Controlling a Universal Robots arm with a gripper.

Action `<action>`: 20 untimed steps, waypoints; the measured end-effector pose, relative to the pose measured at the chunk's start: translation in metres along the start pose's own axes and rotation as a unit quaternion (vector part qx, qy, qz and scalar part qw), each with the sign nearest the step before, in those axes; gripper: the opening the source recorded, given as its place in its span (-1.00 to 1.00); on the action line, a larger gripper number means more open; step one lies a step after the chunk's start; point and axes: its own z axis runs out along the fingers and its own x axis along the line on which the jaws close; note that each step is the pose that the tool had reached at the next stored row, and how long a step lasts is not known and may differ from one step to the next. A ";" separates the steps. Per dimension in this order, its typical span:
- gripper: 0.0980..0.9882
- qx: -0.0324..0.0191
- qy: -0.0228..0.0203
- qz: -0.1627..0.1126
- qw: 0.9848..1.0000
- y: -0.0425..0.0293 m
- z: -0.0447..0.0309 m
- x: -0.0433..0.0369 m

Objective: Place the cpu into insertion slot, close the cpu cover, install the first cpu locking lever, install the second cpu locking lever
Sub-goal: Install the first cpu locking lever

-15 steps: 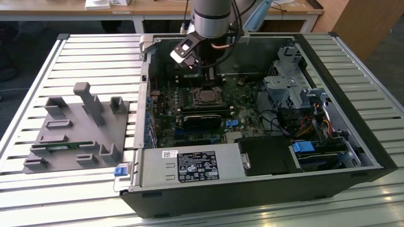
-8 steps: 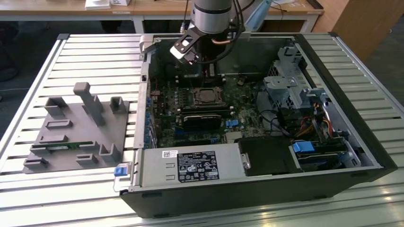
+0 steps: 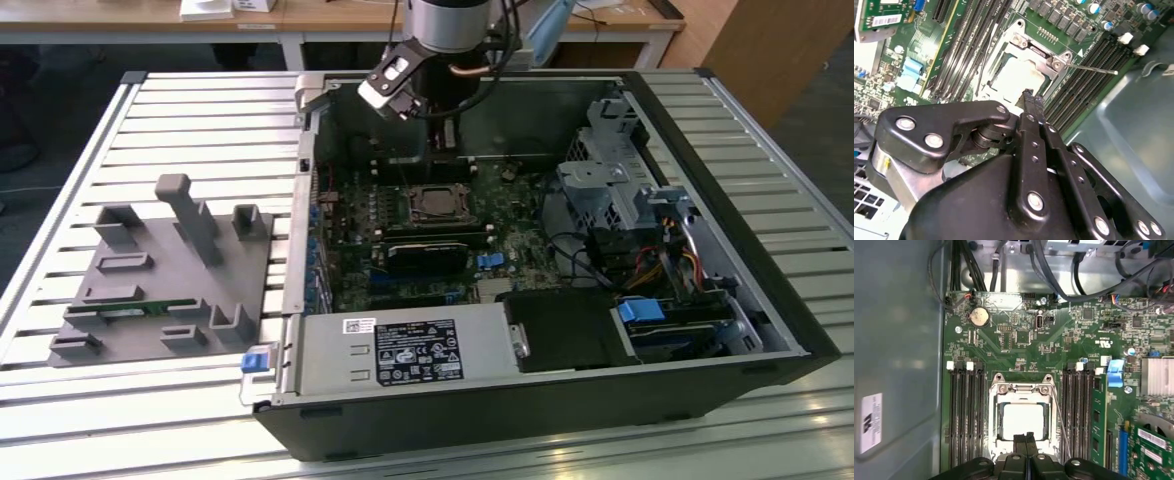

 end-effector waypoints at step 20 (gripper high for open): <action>-0.96 -0.004 -0.001 -0.025 1.000 0.0002 -0.0157 -0.0003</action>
